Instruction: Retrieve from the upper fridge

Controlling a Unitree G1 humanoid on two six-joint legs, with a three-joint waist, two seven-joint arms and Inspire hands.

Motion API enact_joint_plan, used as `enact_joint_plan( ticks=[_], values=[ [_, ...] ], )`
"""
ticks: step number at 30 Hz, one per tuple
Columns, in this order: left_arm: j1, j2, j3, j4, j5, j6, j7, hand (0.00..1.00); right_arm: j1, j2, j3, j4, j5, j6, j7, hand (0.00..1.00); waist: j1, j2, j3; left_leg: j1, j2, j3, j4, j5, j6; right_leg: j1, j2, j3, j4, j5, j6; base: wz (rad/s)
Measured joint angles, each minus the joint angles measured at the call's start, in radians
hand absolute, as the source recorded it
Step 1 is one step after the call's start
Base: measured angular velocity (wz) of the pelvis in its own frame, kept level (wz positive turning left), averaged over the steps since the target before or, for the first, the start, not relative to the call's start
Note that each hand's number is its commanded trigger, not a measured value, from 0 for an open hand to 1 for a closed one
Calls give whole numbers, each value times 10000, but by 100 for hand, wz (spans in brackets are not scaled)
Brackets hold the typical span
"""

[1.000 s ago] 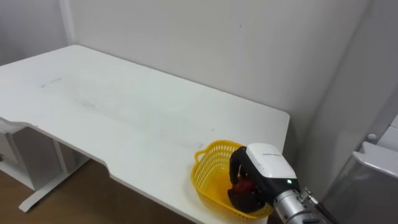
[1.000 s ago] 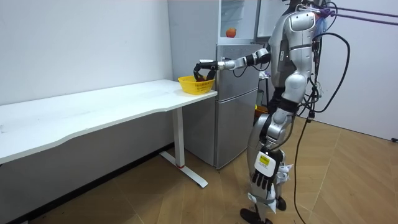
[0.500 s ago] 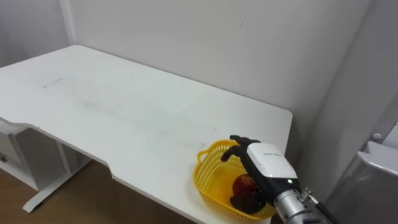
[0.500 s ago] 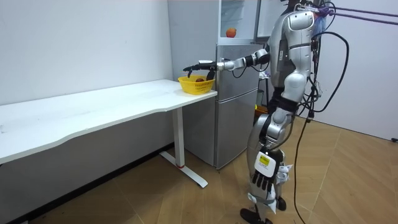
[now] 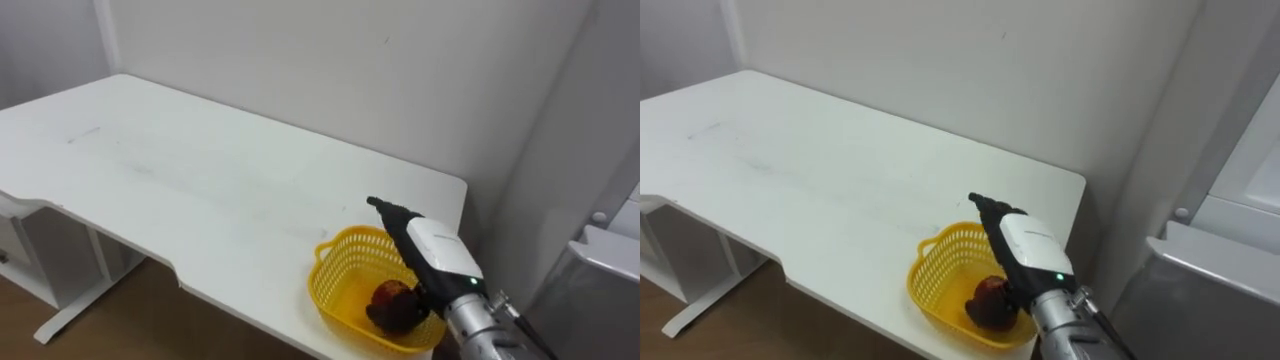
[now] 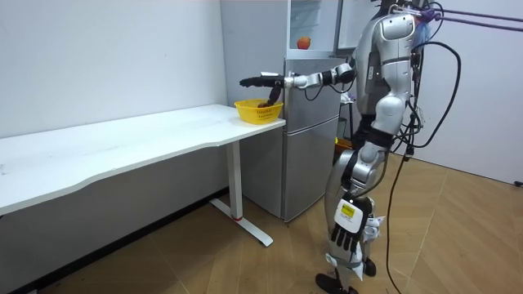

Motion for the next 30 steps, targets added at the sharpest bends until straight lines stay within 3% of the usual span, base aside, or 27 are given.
enact_joint_plan(
  ticks=[7,10,13,15,22,25,30],
  values=[
    [155,-180,-6,-3,-98,-43,37,0,3,87,-745,-1206,425,-185,-453,0,-225,312,-4,66,17,30,101,0,0,81,12,74,11,1,1,0],
    [192,-194,-5,7,-90,-59,76,0,15,91,-746,-1911,608,-387,-561,0,-350,638,-60,215,66,234,58,-3,4,126,-3,279,78,1,0,-15],
    [220,-192,0,20,-79,-80,186,0,19,122,-782,-2516,586,-435,-564,0,-636,831,-145,362,136,511,-111,31,34,146,-33,386,193,0,0,-7],
    [323,-192,35,5,-80,-89,187,0,19,126,-834,-2920,634,-451,-587,0,-724,881,-179,422,158,672,-135,33,35,151,-24,542,196,0,0,-21],
    [321,-293,-15,13,-106,-81,255,0,105,274,-1097,-4816,1271,-447,-673,0,-1248,900,-165,757,193,952,-265,31,35,293,5,727,170,16,-15,-13],
    [333,-359,-7,10,-100,-84,307,0,330,585,-1372,-5502,1492,-655,-753,0,-1506,928,-156,929,201,1081,-283,31,34,348,18,827,174,18,-15,-10],
    [274,-467,-10,48,-122,-134,306,0,648,575,-1944,-6228,1558,-780,-774,0,-1918,970,-158,947,254,1147,-307,29,35,293,21,967,200,23,-12,-5]
  ],
)
